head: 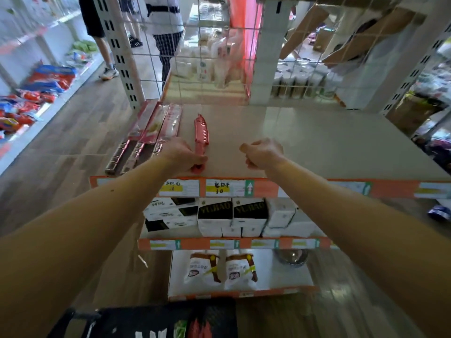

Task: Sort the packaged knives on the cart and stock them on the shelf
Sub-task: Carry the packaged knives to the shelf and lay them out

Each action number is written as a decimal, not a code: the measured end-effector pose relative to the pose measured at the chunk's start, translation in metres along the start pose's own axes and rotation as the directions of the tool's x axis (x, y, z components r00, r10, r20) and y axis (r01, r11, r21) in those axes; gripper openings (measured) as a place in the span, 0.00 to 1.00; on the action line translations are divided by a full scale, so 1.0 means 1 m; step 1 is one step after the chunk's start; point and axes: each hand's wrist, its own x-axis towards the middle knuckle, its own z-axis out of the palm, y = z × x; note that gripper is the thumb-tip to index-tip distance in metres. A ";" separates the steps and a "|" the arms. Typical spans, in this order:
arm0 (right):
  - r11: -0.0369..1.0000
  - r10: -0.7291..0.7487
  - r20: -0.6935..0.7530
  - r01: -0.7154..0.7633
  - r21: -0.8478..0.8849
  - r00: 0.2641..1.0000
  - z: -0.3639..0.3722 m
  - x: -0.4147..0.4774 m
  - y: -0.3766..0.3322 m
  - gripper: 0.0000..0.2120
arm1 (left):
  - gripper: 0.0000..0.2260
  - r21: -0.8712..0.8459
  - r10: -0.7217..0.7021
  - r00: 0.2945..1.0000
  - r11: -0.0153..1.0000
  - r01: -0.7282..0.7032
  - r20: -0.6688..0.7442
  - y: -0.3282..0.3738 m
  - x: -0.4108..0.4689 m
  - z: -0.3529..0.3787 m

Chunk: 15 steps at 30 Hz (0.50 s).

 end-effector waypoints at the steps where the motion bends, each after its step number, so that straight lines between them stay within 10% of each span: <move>1: 1.000 0.002 0.006 -0.002 -0.001 1.000 0.001 0.002 0.002 0.11 | 0.10 0.081 0.029 0.999 0.996 -0.027 -0.019 -0.002 0.001 0.000; 8: 0.999 -0.003 0.042 0.004 -0.035 0.999 0.016 0.006 -0.003 0.15 | 0.19 0.595 0.280 0.957 0.783 -0.181 -0.078 0.004 -0.006 0.001; 15: 0.991 -0.040 0.099 0.052 -0.123 0.994 0.024 0.002 -0.007 0.13 | 0.19 0.572 0.297 0.953 0.793 -0.210 -0.063 -0.004 -0.003 0.003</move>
